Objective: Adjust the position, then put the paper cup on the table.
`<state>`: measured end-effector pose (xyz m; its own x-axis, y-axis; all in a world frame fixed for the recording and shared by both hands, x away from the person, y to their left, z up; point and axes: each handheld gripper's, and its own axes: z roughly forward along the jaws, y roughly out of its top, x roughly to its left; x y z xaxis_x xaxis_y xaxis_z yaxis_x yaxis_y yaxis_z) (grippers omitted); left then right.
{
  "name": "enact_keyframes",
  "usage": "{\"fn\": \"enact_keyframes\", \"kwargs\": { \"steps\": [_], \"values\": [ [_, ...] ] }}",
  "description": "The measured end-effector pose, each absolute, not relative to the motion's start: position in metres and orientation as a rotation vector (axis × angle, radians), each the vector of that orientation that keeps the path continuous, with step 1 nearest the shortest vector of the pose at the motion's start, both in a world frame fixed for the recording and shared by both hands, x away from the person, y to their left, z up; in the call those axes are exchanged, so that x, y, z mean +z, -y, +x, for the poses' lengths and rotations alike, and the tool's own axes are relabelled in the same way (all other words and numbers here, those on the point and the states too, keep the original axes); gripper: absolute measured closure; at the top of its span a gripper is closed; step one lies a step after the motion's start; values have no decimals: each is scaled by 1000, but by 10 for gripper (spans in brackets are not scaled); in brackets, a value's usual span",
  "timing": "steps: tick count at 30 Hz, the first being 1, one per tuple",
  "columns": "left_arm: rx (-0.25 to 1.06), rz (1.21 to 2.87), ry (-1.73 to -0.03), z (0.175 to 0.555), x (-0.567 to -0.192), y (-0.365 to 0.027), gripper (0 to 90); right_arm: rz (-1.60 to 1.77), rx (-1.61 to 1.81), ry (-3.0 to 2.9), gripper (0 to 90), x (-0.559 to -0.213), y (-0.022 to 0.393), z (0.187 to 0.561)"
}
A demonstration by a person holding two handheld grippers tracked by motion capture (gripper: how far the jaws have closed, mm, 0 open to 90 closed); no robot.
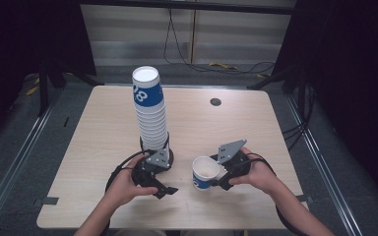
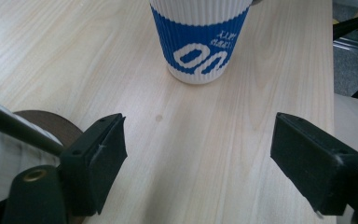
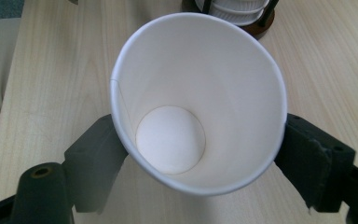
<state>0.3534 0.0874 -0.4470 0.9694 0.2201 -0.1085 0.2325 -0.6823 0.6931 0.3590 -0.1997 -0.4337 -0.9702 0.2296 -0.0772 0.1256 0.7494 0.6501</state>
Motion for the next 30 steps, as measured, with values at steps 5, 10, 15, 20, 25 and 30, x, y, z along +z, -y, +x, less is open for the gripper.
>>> {"fn": "enact_keyframes", "kwargs": {
  "steps": [5,10,15,20,25,30],
  "values": [
    [-20,2349,-322,352,-452,-93,179,278,1008,-2791,178,-433,198,358],
    [-20,2336,-341,352,-455,-98,179,279,1000,-2793,165,-433,196,357],
    [-20,2327,-355,352,-457,-103,179,270,1011,-2788,160,-434,193,355],
    [-18,2329,-364,352,-457,-108,179,269,999,-2781,160,-434,192,352],
    [-18,2304,-378,350,-458,-115,179,275,1004,-2784,153,-437,191,350],
    [-11,2303,-400,351,-458,-124,179,298,1028,-2787,134,-437,191,349]
  ]
}}
